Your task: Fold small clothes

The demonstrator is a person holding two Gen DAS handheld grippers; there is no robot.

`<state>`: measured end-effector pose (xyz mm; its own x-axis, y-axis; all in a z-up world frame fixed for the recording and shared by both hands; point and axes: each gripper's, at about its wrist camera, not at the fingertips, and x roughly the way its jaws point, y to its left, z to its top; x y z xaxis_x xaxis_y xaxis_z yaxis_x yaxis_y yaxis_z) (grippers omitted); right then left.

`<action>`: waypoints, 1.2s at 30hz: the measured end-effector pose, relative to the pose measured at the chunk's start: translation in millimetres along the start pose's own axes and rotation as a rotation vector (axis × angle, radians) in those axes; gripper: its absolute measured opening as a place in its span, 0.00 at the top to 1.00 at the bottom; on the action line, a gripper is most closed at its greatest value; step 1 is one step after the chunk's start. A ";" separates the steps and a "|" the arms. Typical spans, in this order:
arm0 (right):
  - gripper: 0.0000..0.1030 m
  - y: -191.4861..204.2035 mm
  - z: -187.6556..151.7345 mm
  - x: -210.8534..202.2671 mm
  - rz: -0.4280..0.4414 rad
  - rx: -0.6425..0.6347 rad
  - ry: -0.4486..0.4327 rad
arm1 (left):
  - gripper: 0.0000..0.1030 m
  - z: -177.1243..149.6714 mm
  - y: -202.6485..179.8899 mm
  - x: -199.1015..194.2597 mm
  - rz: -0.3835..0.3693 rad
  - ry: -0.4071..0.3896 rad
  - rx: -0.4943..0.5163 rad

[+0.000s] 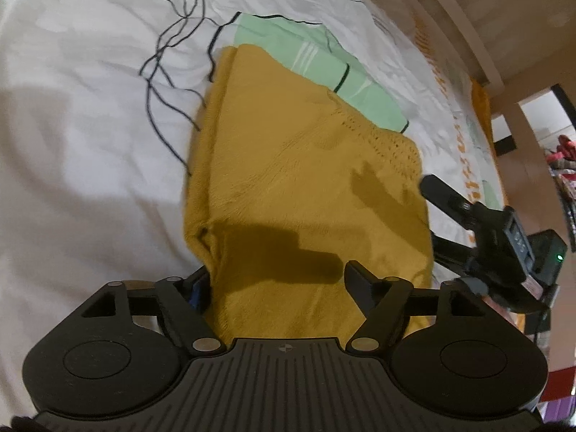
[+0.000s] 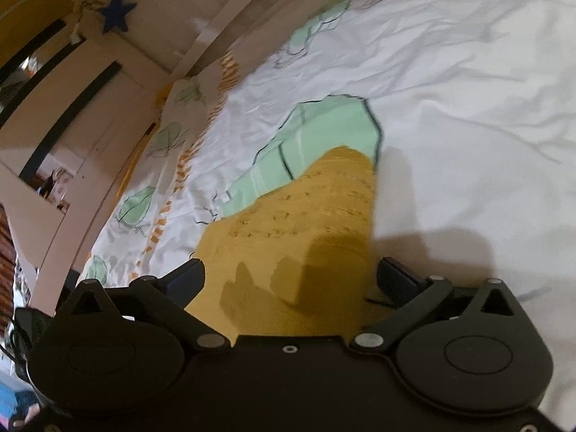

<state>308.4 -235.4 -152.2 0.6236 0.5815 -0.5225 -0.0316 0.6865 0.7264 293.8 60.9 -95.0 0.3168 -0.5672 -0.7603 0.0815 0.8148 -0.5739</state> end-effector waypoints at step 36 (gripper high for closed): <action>0.60 34.0 -77.8 -138.9 -0.115 0.035 0.170 | 0.82 -132.4 -73.3 -22.8 -0.318 0.109 0.030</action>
<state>159.9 -258.9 -89.7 0.4807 0.5674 -0.6685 0.0611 0.7388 0.6711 155.5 -1.8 -75.9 0.1679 -0.8018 -0.5735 0.1882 0.5971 -0.7798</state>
